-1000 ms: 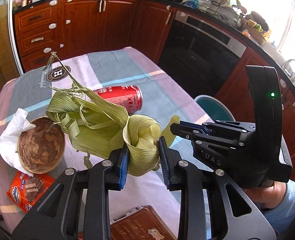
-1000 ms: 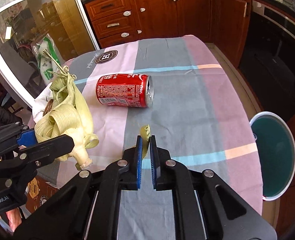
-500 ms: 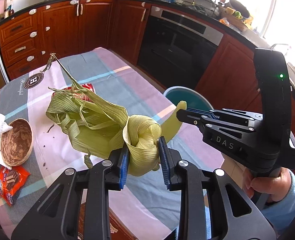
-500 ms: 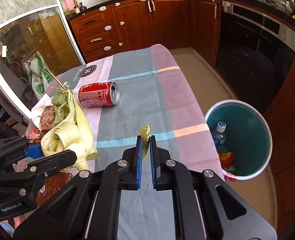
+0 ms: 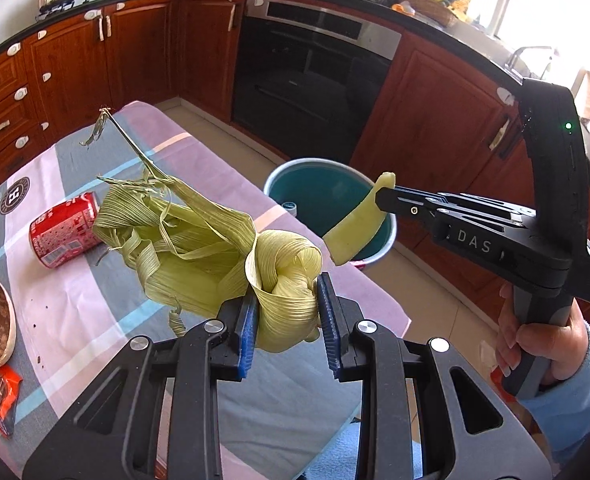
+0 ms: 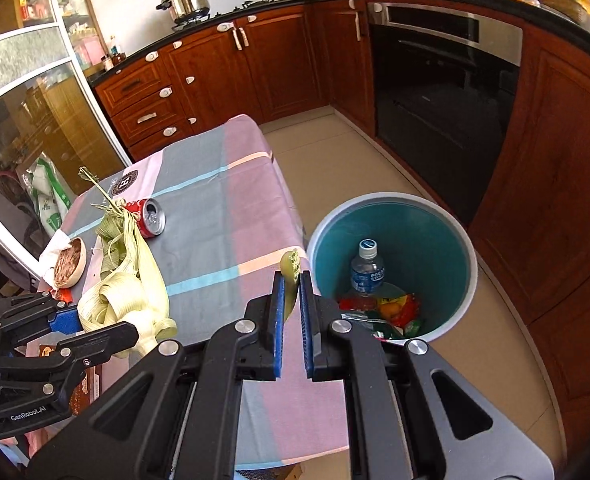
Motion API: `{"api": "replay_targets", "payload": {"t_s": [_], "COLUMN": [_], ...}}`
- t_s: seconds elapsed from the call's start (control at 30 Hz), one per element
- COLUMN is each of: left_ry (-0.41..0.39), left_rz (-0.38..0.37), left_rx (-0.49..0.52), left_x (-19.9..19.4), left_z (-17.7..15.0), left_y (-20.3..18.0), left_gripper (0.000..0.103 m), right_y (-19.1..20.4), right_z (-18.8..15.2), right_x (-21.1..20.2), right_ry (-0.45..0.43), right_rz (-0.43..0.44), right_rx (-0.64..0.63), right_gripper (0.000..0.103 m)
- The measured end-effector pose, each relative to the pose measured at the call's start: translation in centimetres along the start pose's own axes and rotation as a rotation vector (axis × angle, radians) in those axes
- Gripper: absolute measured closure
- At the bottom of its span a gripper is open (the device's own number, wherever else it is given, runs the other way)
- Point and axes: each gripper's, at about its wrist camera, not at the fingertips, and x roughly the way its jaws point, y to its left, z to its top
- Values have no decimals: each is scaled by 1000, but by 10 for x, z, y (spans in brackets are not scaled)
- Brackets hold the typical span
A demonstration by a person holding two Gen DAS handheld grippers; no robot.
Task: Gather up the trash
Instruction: 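Carry the corn husks and banana peel over the bin and release both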
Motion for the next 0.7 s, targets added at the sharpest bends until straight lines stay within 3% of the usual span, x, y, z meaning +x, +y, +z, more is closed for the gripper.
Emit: {"api": "replay_targets", "payload": {"t_s": [0.37, 0.7], "left_ry": [43, 106], "left_rz": [-39, -76], "left_rx": [110, 129], "left_x": [45, 91], "left_z": [35, 50], "left_y": [-59, -83], "left_gripper": [74, 74], "right_y": [-66, -113], "right_z": [-1, 1], "right_x": [-6, -3], "right_ry": [-19, -12], "right_rz": [-44, -83], "right_rx": [87, 127], "right_gripper": [96, 96]}}
